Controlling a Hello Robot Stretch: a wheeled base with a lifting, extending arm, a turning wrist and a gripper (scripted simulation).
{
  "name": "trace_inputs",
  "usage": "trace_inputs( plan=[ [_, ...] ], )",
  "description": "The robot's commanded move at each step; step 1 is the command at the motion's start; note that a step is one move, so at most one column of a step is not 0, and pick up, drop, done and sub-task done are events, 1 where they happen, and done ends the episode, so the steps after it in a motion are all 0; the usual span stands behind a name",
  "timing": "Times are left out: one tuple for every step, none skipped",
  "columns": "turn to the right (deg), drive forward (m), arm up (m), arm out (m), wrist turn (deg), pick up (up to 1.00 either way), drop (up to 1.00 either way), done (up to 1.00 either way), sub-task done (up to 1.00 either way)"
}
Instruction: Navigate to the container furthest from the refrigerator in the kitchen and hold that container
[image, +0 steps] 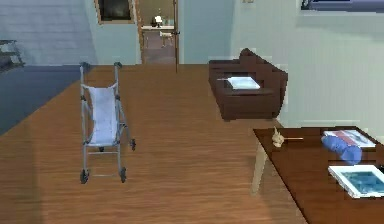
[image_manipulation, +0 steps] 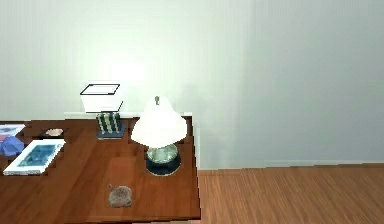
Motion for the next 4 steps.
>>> trace_inputs(
  plan=[
    [-3.0,0.00,0.00,0.00,0.0,0.00,0.00,0.00,0.00],
    [0.0,0.30,0.00,0.00,0.0,0.00,0.00,0.00,0.00],
    [-30.0,0.00,0.00,0.00,0.0,0.00,0.00,0.00,0.00],
    [0.0,0.55,0.00,0.00,0.0,0.00,0.00,0.00,0.00]
  ],
)
